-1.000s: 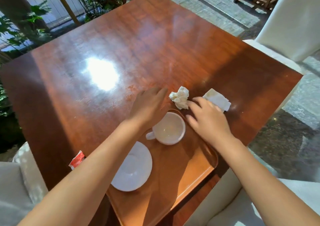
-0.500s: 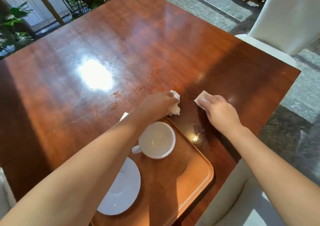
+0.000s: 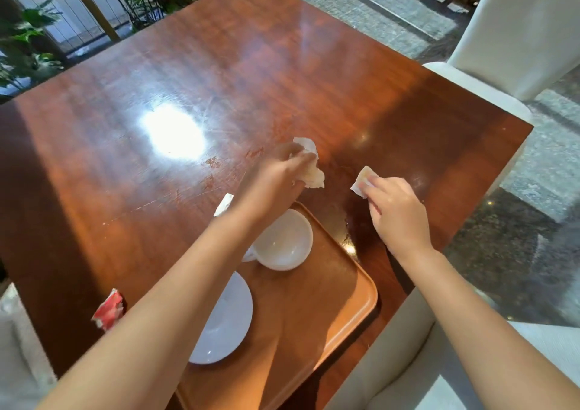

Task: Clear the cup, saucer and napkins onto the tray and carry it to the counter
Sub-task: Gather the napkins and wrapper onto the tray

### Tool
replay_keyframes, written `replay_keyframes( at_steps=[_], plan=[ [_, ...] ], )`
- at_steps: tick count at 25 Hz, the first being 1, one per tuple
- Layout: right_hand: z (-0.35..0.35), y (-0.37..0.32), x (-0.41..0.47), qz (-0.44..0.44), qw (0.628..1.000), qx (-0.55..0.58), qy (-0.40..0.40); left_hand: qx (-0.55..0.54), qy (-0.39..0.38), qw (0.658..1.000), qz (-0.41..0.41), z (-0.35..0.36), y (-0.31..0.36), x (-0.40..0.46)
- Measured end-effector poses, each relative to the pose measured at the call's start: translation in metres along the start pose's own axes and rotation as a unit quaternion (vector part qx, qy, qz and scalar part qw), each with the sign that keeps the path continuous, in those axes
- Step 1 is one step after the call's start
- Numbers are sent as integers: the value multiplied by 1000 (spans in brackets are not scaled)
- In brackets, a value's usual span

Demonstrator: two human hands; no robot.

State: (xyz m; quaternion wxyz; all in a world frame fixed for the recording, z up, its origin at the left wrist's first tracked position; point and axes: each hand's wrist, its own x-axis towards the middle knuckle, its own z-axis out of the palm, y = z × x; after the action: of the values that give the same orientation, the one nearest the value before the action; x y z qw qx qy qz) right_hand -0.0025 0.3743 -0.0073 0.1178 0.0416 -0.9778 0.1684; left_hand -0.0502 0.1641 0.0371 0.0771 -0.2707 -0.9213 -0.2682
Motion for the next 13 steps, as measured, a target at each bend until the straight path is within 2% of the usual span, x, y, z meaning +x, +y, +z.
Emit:
replay_keyframes(
  at_steps=[2,5,7,10,13],
  plan=[
    [-12,-22,-24,-6,999,6,40,-3,55,998,-2,-6,22,-38],
    [-20,-50,-67,-29,1000,0,12,-2,68,997,-40,4,53,-114],
    [-19,-58,-92,-52,998,-7,-27,-16,38,998,-52,18,70,-160],
    [-11,-62,-114,-69,995,-13,-68,-5,-57,995,-80,37,79,-190],
    [-2,-65,-124,-69,992,-30,-100,21,-71,991,-109,49,75,-192]
  ],
)
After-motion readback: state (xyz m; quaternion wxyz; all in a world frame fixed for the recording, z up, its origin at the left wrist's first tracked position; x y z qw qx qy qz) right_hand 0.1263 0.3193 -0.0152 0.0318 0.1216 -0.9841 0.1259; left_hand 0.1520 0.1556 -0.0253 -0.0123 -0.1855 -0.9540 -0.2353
